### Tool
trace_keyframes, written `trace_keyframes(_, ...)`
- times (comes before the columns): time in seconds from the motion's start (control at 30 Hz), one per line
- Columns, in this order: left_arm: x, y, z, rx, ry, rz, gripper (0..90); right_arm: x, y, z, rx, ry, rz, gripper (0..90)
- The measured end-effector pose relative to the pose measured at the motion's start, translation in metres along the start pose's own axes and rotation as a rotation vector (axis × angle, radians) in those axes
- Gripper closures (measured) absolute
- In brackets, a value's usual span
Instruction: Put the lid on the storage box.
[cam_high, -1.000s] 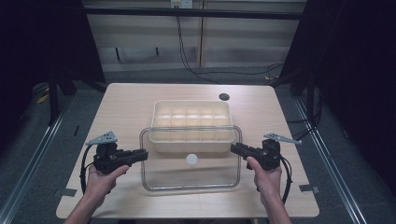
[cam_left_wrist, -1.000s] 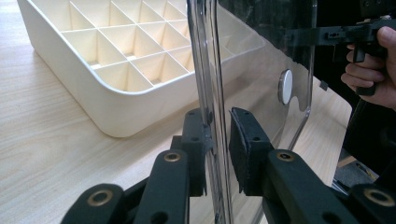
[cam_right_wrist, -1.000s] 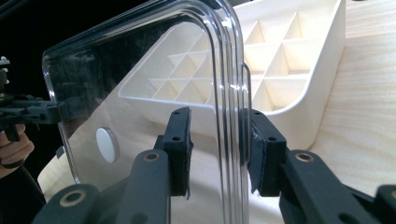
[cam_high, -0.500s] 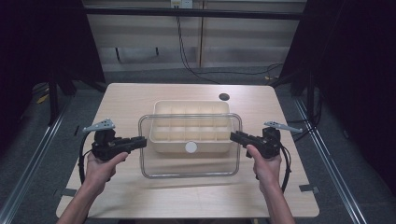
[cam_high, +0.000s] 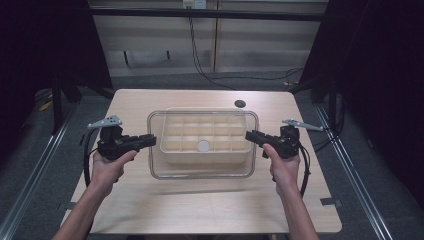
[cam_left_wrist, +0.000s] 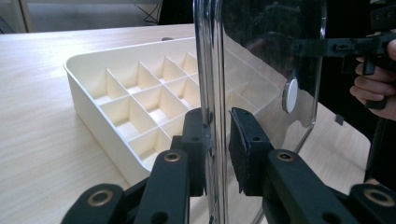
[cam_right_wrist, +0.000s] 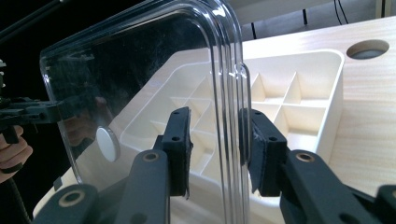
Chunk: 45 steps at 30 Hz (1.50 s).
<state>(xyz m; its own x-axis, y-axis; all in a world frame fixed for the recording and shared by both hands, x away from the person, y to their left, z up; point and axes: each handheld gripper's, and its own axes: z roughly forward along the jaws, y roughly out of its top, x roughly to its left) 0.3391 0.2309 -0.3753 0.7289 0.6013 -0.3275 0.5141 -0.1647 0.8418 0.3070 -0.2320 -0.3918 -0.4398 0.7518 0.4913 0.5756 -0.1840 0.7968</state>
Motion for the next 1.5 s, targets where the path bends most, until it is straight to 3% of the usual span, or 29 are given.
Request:
trace_keyframes(0.83,0.014,0.035,0.015,-0.016,0.032,-0.006,75.9,-0.011,0.031,0.013,-0.046,-0.013,0.037,64.8)
trace_keyframes(1.07,0.02,0.038,0.022,-0.02,0.036,-0.032,75.7,-0.014,0.041,0.021,-0.039,-0.025,0.032,64.7)
trace_keyframes(1.5,0.031,0.048,0.039,0.01,0.048,-0.046,75.3,-0.029,0.047,0.031,-0.036,-0.043,0.055,65.0)
